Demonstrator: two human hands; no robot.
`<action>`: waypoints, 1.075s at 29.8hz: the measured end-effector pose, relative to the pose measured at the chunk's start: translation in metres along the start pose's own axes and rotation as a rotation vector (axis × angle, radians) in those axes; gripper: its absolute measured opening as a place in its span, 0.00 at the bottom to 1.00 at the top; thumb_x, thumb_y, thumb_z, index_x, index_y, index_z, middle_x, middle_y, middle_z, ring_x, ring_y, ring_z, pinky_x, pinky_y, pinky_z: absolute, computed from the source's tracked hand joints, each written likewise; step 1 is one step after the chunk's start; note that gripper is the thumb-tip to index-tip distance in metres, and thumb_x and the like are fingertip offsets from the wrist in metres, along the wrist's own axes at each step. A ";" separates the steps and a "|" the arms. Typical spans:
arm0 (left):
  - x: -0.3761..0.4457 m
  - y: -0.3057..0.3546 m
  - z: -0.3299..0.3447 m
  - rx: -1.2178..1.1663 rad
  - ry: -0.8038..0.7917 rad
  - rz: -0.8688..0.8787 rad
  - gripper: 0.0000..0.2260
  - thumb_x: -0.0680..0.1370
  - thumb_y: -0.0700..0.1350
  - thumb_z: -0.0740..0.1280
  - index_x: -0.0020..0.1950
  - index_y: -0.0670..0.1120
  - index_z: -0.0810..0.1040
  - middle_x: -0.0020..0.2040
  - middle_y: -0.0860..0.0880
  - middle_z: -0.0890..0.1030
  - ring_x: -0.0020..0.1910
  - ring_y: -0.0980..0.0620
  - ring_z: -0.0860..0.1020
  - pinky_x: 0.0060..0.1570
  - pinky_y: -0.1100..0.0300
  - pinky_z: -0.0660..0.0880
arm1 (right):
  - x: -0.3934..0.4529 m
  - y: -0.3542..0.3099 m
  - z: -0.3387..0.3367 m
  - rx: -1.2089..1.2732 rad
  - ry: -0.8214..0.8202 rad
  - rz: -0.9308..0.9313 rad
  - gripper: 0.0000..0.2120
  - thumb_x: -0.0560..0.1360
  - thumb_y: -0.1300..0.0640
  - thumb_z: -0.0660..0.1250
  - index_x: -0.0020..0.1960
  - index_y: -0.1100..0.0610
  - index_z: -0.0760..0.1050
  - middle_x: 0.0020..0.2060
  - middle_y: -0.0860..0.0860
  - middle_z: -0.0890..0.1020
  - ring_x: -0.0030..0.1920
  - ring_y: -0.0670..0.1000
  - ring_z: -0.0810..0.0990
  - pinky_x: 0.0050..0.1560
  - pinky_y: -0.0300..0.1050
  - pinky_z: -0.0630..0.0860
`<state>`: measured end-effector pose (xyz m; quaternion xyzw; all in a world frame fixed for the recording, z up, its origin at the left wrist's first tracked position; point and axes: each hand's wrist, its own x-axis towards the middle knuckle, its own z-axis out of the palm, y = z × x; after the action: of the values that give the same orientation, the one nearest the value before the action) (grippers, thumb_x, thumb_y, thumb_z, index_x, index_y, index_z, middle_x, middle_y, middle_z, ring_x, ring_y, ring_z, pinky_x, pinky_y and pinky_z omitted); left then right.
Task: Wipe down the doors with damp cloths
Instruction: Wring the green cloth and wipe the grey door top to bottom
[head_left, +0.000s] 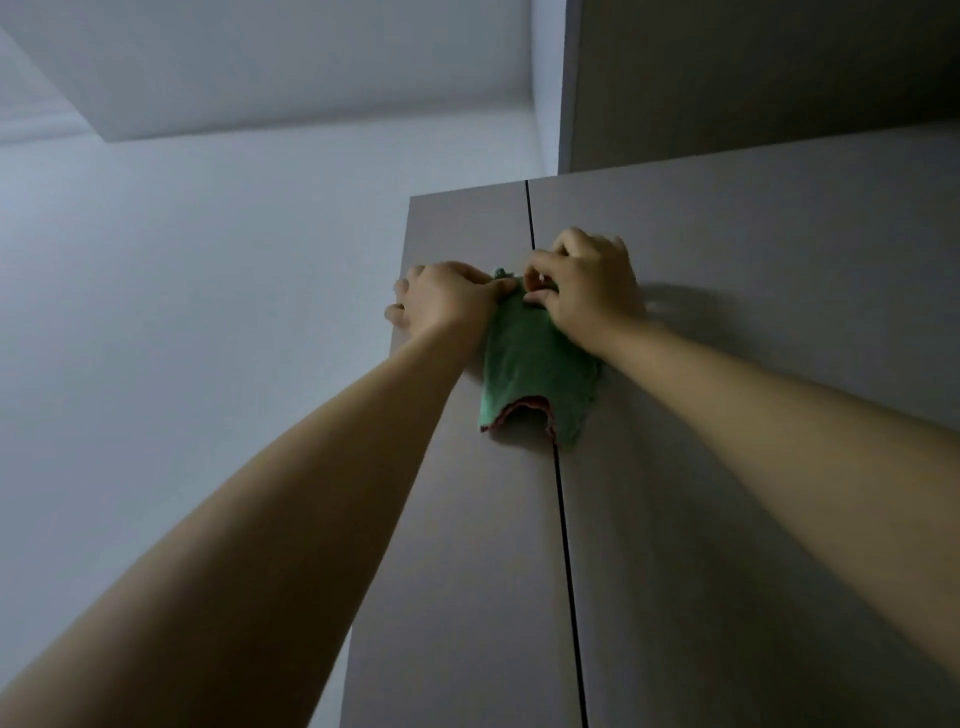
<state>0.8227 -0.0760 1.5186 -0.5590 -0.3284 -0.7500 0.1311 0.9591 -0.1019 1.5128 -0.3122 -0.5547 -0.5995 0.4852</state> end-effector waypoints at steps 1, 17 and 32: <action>0.002 0.000 0.001 0.029 0.017 0.003 0.12 0.69 0.63 0.71 0.37 0.56 0.77 0.51 0.52 0.70 0.58 0.47 0.64 0.57 0.51 0.60 | -0.001 -0.001 0.000 -0.094 0.043 -0.017 0.08 0.75 0.52 0.68 0.48 0.57 0.80 0.47 0.55 0.73 0.51 0.59 0.70 0.50 0.48 0.59; 0.025 -0.062 -0.014 -0.219 -0.206 -0.196 0.28 0.71 0.67 0.66 0.49 0.41 0.75 0.51 0.42 0.78 0.43 0.46 0.75 0.42 0.57 0.70 | -0.017 -0.041 0.023 -0.054 -0.124 0.325 0.17 0.80 0.52 0.59 0.64 0.61 0.71 0.66 0.58 0.67 0.66 0.59 0.62 0.66 0.50 0.57; 0.020 -0.077 -0.014 -0.289 -0.349 -0.239 0.38 0.69 0.74 0.60 0.58 0.40 0.74 0.48 0.45 0.74 0.43 0.47 0.74 0.46 0.54 0.70 | -0.014 -0.066 0.028 -0.496 -0.183 0.096 0.28 0.81 0.44 0.52 0.67 0.66 0.65 0.60 0.59 0.70 0.60 0.58 0.64 0.60 0.50 0.52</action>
<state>0.7620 -0.0241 1.5085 -0.6499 -0.2993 -0.6917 -0.0983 0.8978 -0.0771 1.4811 -0.5002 -0.4172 -0.6628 0.3695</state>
